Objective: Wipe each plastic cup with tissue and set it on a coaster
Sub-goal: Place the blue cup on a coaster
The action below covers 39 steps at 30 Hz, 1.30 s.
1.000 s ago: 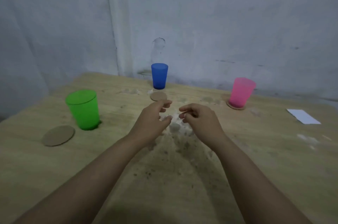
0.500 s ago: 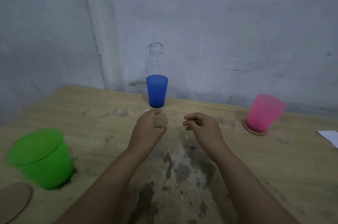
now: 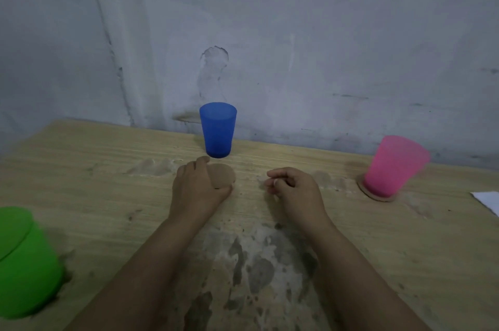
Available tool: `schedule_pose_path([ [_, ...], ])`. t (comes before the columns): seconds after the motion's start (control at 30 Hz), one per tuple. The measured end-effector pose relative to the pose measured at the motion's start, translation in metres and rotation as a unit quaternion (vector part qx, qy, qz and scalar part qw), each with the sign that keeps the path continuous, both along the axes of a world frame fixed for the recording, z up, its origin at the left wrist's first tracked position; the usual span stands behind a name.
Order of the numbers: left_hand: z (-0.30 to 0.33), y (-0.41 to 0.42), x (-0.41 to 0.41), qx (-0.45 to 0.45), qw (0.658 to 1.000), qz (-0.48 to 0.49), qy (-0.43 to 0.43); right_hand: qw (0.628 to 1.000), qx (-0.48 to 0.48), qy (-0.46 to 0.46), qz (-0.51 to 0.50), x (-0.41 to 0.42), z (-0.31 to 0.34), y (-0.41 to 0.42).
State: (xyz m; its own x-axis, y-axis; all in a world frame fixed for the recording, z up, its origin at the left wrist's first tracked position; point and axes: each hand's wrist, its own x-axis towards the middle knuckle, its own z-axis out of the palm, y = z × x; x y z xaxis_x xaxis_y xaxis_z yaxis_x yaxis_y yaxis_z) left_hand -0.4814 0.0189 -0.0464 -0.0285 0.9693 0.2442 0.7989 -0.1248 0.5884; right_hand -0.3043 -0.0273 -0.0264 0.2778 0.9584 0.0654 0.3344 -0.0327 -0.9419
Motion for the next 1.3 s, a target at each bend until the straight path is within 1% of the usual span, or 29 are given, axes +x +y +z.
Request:
schedule_pose_path([
  [0.17,0.004,0.001,0.018,0.015,0.995,-0.061,-0.074,1.000,0.016,0.027,-0.001,0.012,-0.002,0.000],
  [0.23,0.006,0.003,0.029,0.014,0.992,-0.092,-0.090,0.999,0.020,0.032,-0.003,0.018,-0.003,-0.002],
  [0.33,0.003,0.006,0.042,-0.001,0.989,-0.120,-0.082,0.999,0.024,0.040,-0.006,0.025,-0.004,-0.003],
  [0.47,-0.003,0.010,0.047,-0.026,0.991,-0.121,-0.050,0.998,0.031,0.045,-0.016,0.032,-0.008,0.000],
  [0.57,-0.001,0.008,0.046,-0.034,0.990,-0.126,-0.060,0.999,0.037,0.036,-0.015,0.032,-0.007,0.008],
  [0.7,0.003,0.007,0.032,-0.006,0.992,-0.103,-0.068,0.999,0.042,-0.001,-0.003,0.019,-0.001,0.027],
  [0.83,0.006,0.011,0.006,0.037,0.990,-0.051,-0.129,0.999,0.035,-0.039,0.016,-0.003,0.009,0.054],
  [0.9,0.006,0.014,-0.002,0.039,0.989,-0.028,-0.142,0.997,0.032,-0.058,0.035,-0.014,0.014,0.066],
  [1.0,0.005,0.022,-0.015,0.043,0.990,-0.006,-0.135,0.996,0.007,-0.045,0.075,-0.033,0.020,0.087],
  [1.13,0.002,0.029,-0.022,0.029,0.991,0.002,-0.127,0.991,-0.005,0.009,0.137,-0.055,0.022,0.105],
  [1.2,0.000,0.030,-0.023,0.023,0.991,-0.002,-0.136,0.990,0.007,0.022,0.138,-0.064,0.021,0.112],
  [1.3,-0.002,0.031,-0.024,0.019,0.989,-0.001,-0.146,0.994,0.007,0.024,0.108,-0.073,0.019,0.119],
])
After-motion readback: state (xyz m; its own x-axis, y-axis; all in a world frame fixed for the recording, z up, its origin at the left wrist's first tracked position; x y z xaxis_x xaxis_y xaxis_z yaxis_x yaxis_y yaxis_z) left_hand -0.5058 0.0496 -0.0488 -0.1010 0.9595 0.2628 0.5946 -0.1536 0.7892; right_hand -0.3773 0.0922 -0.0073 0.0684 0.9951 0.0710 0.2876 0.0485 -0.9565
